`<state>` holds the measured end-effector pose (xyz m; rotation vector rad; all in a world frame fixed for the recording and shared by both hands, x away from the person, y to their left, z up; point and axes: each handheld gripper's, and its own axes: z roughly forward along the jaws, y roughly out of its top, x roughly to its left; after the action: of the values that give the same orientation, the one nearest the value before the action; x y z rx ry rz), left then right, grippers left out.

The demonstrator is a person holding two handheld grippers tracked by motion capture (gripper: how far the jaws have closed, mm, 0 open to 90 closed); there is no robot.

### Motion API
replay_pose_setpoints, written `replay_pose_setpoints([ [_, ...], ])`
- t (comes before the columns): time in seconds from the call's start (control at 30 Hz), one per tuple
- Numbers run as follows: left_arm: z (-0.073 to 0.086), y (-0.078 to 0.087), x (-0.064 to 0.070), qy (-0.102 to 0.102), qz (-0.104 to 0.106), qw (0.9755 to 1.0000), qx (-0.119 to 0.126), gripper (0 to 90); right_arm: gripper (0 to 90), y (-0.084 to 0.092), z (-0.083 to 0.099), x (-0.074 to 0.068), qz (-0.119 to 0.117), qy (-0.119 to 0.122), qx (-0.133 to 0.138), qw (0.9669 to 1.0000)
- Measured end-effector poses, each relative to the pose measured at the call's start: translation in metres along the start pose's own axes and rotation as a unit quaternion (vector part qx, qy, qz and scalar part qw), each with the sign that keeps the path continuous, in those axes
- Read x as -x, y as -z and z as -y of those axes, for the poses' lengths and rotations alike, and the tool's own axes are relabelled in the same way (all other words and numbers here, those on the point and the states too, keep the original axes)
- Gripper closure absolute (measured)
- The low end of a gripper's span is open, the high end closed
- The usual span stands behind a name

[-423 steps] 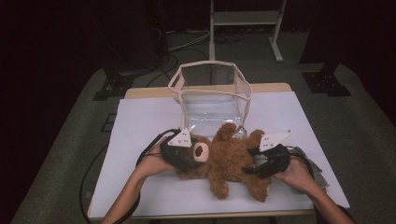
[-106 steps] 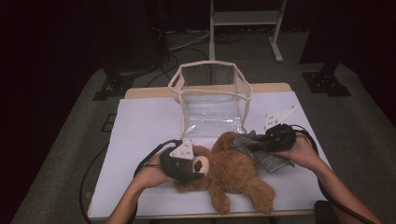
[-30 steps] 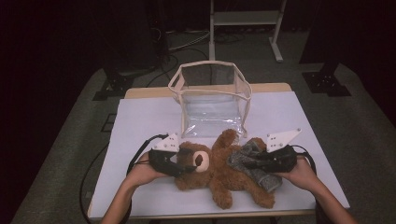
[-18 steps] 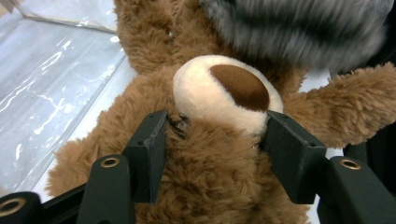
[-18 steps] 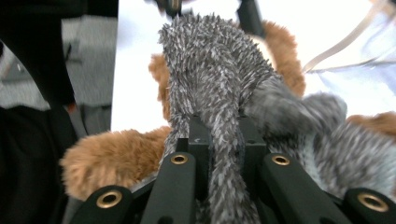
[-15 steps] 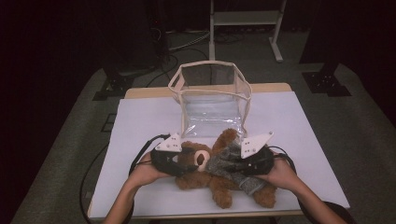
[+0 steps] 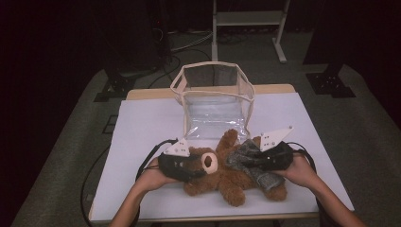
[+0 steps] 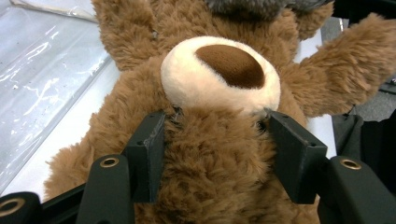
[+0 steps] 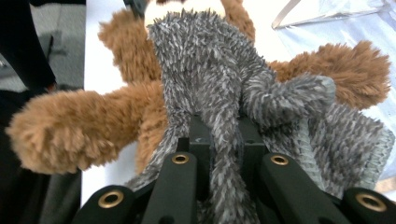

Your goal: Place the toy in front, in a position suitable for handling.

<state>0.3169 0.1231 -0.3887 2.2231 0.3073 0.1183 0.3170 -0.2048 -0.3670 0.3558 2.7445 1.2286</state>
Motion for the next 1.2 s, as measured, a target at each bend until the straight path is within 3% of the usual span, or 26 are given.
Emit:
replay_pose_setpoints([
  [0.1,-0.003,-0.002,-0.001,0.002,-0.003,1.0,-0.004,41.5,80.2,0.001,-0.008,-0.007,0.002,0.0,0.013,0.9999],
  [0.2,-0.007,-0.006,0.0,0.0,-0.009,1.0,-0.003,41.5,80.2,-0.002,-0.016,-0.018,-0.016,0.007,0.029,0.9994],
  [0.27,-0.009,-0.007,0.0,-0.002,-0.013,0.9999,-0.003,41.4,80.2,-0.009,-0.019,-0.027,-0.028,0.017,0.025,0.9991],
  [0.33,-0.009,-0.008,0.001,-0.004,-0.015,0.9999,0.0,41.4,80.2,-0.018,-0.016,-0.033,-0.023,0.028,0.001,0.9993],
  [0.53,-0.011,-0.015,0.003,0.004,-0.014,0.9998,0.01,41.4,80.5,-0.017,-0.001,-0.024,-0.014,0.013,-0.013,0.9997],
  [0.7,-0.019,-0.022,0.006,-0.007,-0.02,0.9998,-0.001,41.4,80.5,-0.008,0.002,-0.018,-0.012,-0.001,-0.02,0.9997],
  [0.77,-0.019,-0.022,0.004,-0.009,-0.02,0.9998,-0.003,41.3,80.4,-0.005,-0.003,-0.019,-0.024,-0.017,-0.004,0.9996],
  [0.87,-0.019,-0.022,0.002,-0.002,-0.017,0.9998,-0.001,41.1,80.4,-0.004,-0.02,-0.027,-0.041,-0.008,0.014,0.999],
  [0.97,-0.019,-0.02,0.001,-0.003,-0.021,0.9998,-0.004,40.8,80.4,-0.016,-0.028,-0.033,-0.052,0.004,0.003,0.9986],
  [1.1,-0.017,-0.017,-0.002,0.002,-0.022,0.9997,-0.004,40.7,80.3,-0.036,-0.013,-0.039,-0.064,0.001,-0.02,0.9978],
  [1.2,-0.017,-0.016,-0.003,0.003,-0.022,0.9998,-0.004,40.7,80.3,-0.039,0.005,-0.05,-0.056,-0.008,-0.025,0.9981],
])
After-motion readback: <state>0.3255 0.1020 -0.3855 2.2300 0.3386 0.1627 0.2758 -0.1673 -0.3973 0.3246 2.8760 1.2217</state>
